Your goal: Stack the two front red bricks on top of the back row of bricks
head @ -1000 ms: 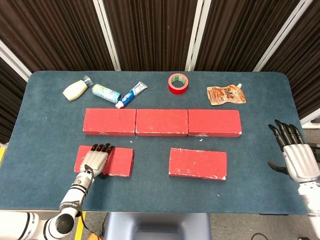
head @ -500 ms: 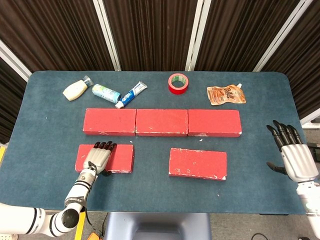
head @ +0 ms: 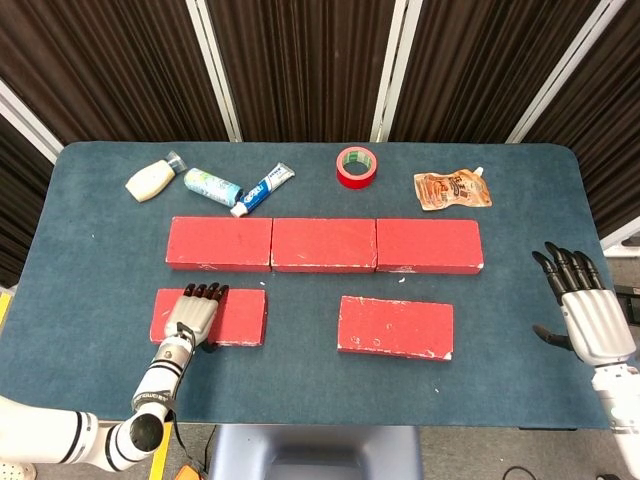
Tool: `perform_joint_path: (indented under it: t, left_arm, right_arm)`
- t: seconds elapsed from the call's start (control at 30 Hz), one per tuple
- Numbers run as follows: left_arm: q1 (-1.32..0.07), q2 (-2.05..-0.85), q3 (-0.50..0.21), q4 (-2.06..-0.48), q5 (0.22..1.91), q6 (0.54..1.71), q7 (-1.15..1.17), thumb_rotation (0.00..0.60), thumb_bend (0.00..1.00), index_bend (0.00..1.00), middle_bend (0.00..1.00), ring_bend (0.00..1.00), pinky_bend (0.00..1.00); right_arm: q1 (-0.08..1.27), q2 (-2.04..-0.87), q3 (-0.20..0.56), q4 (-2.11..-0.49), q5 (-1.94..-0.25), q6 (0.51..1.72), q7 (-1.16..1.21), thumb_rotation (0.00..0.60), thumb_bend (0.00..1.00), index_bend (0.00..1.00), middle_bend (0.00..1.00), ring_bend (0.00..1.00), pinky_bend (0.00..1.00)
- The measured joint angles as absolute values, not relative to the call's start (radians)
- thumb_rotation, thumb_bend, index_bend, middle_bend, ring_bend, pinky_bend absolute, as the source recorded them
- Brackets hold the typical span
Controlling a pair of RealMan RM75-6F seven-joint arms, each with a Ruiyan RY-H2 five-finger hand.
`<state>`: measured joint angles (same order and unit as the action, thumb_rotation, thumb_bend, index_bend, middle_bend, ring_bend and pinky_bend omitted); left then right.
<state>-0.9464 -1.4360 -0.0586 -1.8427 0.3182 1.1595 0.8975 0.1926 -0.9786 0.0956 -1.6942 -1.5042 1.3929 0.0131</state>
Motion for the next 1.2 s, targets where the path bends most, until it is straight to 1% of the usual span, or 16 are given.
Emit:
perform_joint_path:
  t: [0.1,0.23,0.37,0.57,0.63,0.83,0.93,1.03,1.2]
  left_arm:
    - [-0.946,-1.437,-0.057,-1.842,0.332,1.161,0.894,0.600,0.21,0.00,0.00,0.00,0.05]
    - [-0.942,-1.438,-0.047,-1.837,0.362,1.175,0.893,0.600,0.21,0.00,0.00,0.00,0.12]
    - [-0.941,-1.442,-0.042,-1.830,0.352,1.175,0.900,0.600,0.22,0.00,0.00,0.00,0.13]
    - [-0.948,-1.445,-0.041,-1.817,0.316,1.166,0.917,0.600,0.23,0.00,0.00,0.00,0.12]
    - [-0.949,-1.446,-0.041,-1.814,0.315,1.161,0.918,0.600,0.24,0.00,0.03,0.00,0.12]
    - [-0.947,-1.441,-0.036,-1.815,0.326,1.161,0.916,0.600,0.28,0.00,0.19,0.04,0.13]
    - [-0.944,-1.438,-0.034,-1.815,0.336,1.162,0.909,0.600,0.28,0.00,0.23,0.06,0.13]
    - [-0.940,-1.432,-0.033,-1.824,0.347,1.169,0.905,0.600,0.28,0.00,0.25,0.08,0.13]
    - [-0.926,-1.408,-0.031,-1.859,0.372,1.192,0.890,0.600,0.28,0.00,0.25,0.08,0.13]
  right_arm:
    - [0.193,-0.980,0.095,-1.694,-1.505,1.394,0.011,0.600,0.00,0.00,0.03,0.01,0.00]
    - [0.193,-0.980,0.094,-1.695,-1.506,1.394,0.012,0.600,0.00,0.00,0.03,0.01,0.00]
    - [0.192,-0.983,0.096,-1.696,-1.505,1.400,0.005,0.600,0.00,0.00,0.03,0.01,0.00]
    - [0.190,-0.981,0.095,-1.699,-1.505,1.401,0.002,0.600,0.00,0.00,0.03,0.00,0.00]
    - [0.189,-0.981,0.096,-1.699,-1.503,1.404,0.001,0.600,0.00,0.00,0.03,0.00,0.00]
    - [0.188,-0.983,0.097,-1.701,-1.510,1.412,0.000,0.600,0.00,0.00,0.03,0.00,0.00]
    - [0.188,-0.984,0.098,-1.701,-1.509,1.412,-0.001,0.600,0.00,0.00,0.03,0.00,0.00]
    - [0.188,-0.985,0.099,-1.703,-1.509,1.414,-0.002,0.600,0.00,0.01,0.03,0.00,0.00]
    - [0.189,-0.987,0.100,-1.702,-1.512,1.415,-0.003,0.600,0.00,0.01,0.03,0.00,0.00]
